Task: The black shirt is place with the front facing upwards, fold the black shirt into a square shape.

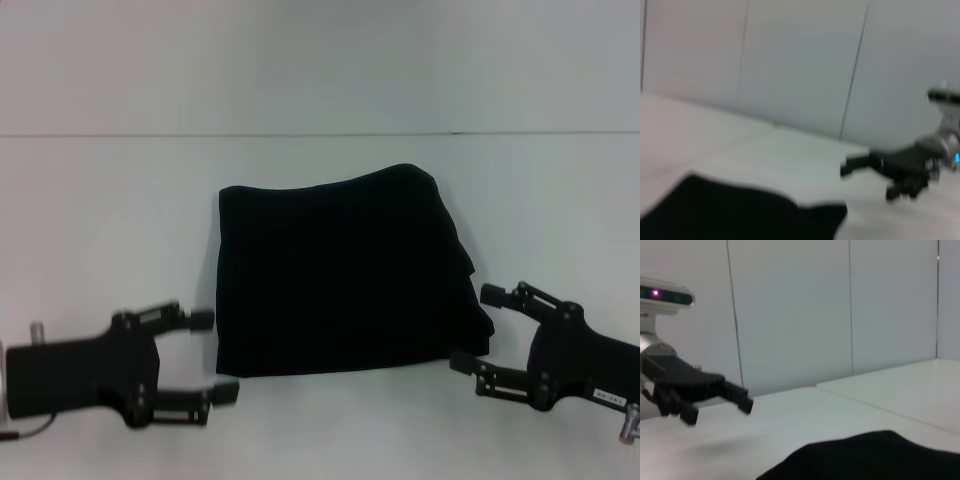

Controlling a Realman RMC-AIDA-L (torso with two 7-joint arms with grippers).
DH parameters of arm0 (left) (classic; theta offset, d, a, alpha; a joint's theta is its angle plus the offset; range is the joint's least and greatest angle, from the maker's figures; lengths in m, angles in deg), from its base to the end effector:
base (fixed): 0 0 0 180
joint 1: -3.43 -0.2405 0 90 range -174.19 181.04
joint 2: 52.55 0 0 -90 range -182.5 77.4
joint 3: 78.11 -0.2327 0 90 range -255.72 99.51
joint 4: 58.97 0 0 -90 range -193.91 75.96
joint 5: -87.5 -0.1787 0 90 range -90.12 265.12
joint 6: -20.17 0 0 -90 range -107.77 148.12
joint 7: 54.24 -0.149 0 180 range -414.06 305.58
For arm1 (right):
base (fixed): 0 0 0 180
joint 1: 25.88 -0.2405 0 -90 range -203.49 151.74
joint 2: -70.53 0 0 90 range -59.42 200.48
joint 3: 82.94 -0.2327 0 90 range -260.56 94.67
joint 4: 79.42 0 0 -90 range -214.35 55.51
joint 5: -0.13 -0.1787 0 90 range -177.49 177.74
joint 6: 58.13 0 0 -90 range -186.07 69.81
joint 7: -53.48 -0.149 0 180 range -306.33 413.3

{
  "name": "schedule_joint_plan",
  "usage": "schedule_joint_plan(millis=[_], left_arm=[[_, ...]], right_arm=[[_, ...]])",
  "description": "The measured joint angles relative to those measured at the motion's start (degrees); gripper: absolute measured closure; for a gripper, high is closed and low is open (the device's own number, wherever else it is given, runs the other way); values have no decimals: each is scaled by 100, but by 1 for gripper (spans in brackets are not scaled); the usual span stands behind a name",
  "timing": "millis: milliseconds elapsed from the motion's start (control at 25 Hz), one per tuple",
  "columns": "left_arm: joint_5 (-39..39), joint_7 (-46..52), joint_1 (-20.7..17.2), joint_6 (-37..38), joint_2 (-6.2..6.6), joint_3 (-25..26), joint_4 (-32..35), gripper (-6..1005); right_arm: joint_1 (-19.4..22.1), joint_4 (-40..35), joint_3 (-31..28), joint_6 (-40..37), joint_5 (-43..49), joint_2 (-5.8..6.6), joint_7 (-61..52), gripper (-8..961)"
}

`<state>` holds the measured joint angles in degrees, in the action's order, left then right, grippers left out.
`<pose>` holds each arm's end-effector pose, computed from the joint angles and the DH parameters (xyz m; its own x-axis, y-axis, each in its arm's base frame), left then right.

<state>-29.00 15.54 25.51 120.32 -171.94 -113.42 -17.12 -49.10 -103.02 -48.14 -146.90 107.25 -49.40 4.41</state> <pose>-0.2482 0.2493 0.0207 0.8146 0.2515 0.5226 0.3783 -0.9134 -0.1502 0.2537 0.2563 -0.0147 0.7851 -0.1196 -0.6078 -0.3797 -0.8682 -0.3196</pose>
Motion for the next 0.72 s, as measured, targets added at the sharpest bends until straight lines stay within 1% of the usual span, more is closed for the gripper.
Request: schedule_joint_plan(millis=[160,320,560,720], left_arm=[[-455,-214,-132,-288,-109,21,-35,56],[-380,-580,-388,-592,-222,56,-138,58],[-371,-563,-347,-618,-155,100,-441,55],[-369,-564,-342,-624,-152,149,-480,55]], right_arm=[[111,48,3,24,178,1,32,7],[224,317,-5,283,298,8,366,7],[233,370,-6,381,309,3,379,7],[218,374,0,420,337,5,381,7]])
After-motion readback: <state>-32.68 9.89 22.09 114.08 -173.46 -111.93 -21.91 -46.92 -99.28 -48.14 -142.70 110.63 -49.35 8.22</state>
